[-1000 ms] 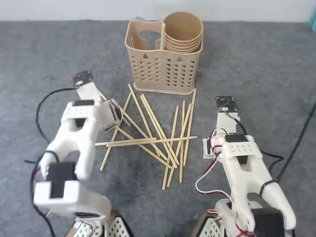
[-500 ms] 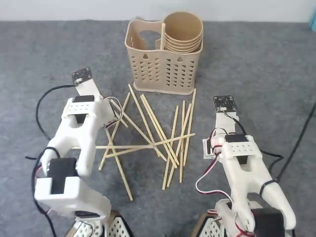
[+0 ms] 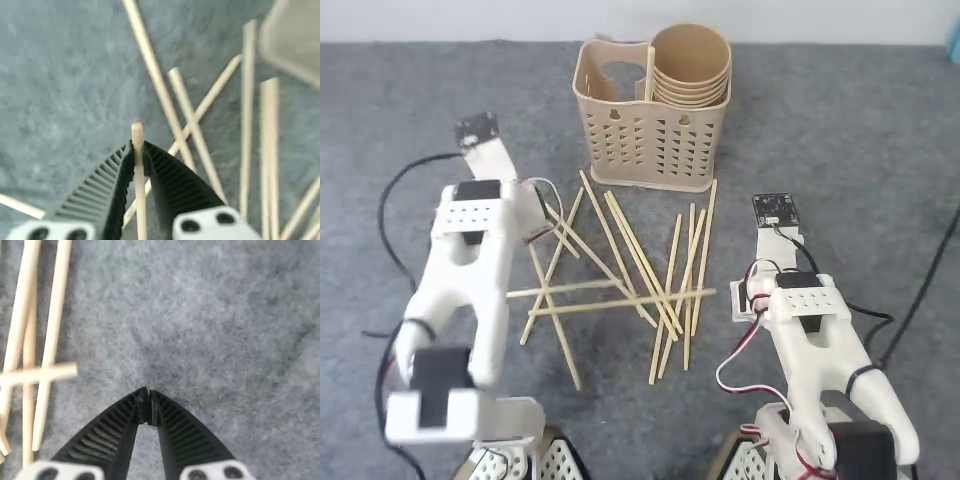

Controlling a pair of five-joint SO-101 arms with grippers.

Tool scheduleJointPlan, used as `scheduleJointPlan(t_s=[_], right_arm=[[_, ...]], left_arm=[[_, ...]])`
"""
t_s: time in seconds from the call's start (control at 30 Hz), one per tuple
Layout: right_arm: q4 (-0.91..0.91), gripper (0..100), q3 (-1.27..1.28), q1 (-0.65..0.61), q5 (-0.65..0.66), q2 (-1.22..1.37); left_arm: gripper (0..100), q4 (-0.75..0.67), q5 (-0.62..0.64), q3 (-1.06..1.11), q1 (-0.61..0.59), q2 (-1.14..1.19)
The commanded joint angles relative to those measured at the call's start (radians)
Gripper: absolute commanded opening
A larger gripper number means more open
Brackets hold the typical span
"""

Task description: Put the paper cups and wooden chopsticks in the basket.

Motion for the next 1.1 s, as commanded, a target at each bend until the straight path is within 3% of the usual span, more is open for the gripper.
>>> scheduleJointPlan(t_s=[0.0, 0.13, 0.4, 0.73, 0.87, 1.07], right_arm=[[-0.012, 0.8, -0.005, 0.012, 0.012, -0.038], [-0.012, 0.8, -0.005, 0.012, 0.012, -0.038], [-0.012, 0.8, -0.003, 0.012, 0.012, -0.038], [-0.013, 0.8, -0.003, 0.012, 0.011, -0.038], [-0.015, 0.8, -0.003, 0.01, 0.011, -0.038], [-0.038, 0.8, -0.003, 0.01, 0.011, -0.036]], left_arm=[[1, 0.009, -0.077, -0.045, -0.002, -0.221], [1, -0.017, -0.183, -0.047, -0.002, -0.344], [1, -0.229, -0.316, -0.044, -0.003, -0.465], [1, -0.884, -0.313, 0.074, 0.0, -0.489], [1, -1.157, -0.319, 0.174, 0.074, -0.54], [1, -1.166, -0.316, 0.108, 0.224, -0.583]])
